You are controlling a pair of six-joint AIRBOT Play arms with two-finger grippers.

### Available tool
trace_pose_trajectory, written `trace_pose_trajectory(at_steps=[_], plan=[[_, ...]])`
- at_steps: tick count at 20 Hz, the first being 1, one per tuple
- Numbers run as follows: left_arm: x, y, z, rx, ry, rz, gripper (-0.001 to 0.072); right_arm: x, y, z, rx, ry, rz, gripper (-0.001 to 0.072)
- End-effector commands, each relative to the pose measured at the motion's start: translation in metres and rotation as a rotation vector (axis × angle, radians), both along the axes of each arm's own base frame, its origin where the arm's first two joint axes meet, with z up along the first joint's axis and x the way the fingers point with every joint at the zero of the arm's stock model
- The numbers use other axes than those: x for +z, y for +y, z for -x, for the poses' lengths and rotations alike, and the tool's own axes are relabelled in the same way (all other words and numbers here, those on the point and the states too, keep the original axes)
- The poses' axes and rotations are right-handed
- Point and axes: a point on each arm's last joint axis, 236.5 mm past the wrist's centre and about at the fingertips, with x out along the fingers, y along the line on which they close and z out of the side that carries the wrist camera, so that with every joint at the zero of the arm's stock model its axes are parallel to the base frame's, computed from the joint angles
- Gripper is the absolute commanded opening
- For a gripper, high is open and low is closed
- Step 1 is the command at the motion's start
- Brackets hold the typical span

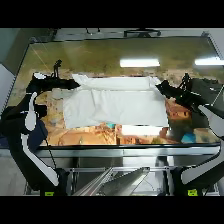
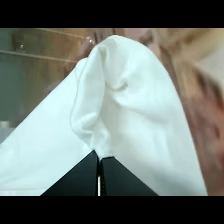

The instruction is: Fold the shirts.

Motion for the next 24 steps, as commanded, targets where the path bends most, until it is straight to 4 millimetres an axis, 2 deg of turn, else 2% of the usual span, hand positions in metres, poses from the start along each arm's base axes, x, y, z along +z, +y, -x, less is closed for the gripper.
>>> trace_pose_trajectory(at_steps=[1, 7, 8, 9, 10, 12, 14, 15, 16, 17, 18, 21, 23, 24], plan=[[-0.013, 0.006, 0.004, -0.003, 0.029, -0.045, 0.0011, -0.007, 0.001, 0.002, 0.001, 0.014, -0.001, 0.0012], [-0.014, 0.002, 0.016, -0.032, 0.072, -0.031, 0.0014, -0.004, 0.005, 0.003, 0.018, 0.007, -0.016, 0.0013], [-0.013, 0.001, 0.019, -0.039, 0.082, -0.025, 0.0049, 0.0, 0.008, 0.005, 0.036, 0.0, -0.033, 0.0022], [-0.009, -0.001, 0.023, -0.046, 0.095, -0.017, 0.0248, 0.006, 0.011, 0.007, 0.057, -0.014, -0.058, 0.0101], [0.0, 0.001, 0.026, -0.05, 0.104, -0.009, 0.0294, 0.015, 0.011, 0.01, 0.089, -0.04, -0.084, 0.027], [0.034, 0.008, 0.038, -0.098, 0.123, 0.019, 0.0294, 0.049, 0.003, 0.025, 0.167, -0.108, -0.169, 0.0294], [0.076, 0.031, 0.051, -0.096, 0.16, 0.052, 0.0294, 0.08, -0.013, 0.048, 0.244, -0.148, -0.217, 0.0289], [0.092, 0.041, 0.057, -0.081, 0.176, 0.061, 0.0294, 0.088, -0.023, 0.065, 0.288, -0.137, -0.207, 0.0288], [0.105, 0.053, 0.066, -0.054, 0.196, 0.071, 0.0294, 0.091, -0.03, 0.081, 0.329, -0.111, -0.183, 0.0277], [0.113, 0.063, 0.075, -0.028, 0.213, 0.079, 0.0294, 0.091, -0.036, 0.1, 0.377, -0.076, -0.142, 0.0207], [0.117, 0.068, 0.088, -0.016, 0.23, 0.088, 0.0293, 0.088, -0.041, 0.116, 0.401, -0.032, -0.109, 0.0208], [0.11, 0.073, 0.144, 0.027, 0.333, 0.133, 0.0293, 0.065, -0.055, 0.172, 0.437, 0.125, 0.01, 0.0209], [0.087, 0.074, 0.186, 0.071, 0.416, 0.148, 0.0293, 0.04, -0.069, 0.205, 0.397, 0.237, 0.1, 0.0229], [0.07, 0.077, 0.208, 0.103, 0.469, 0.129, 0.0293, 0.027, -0.075, 0.216, 0.358, 0.28, 0.129, 0.0277]])
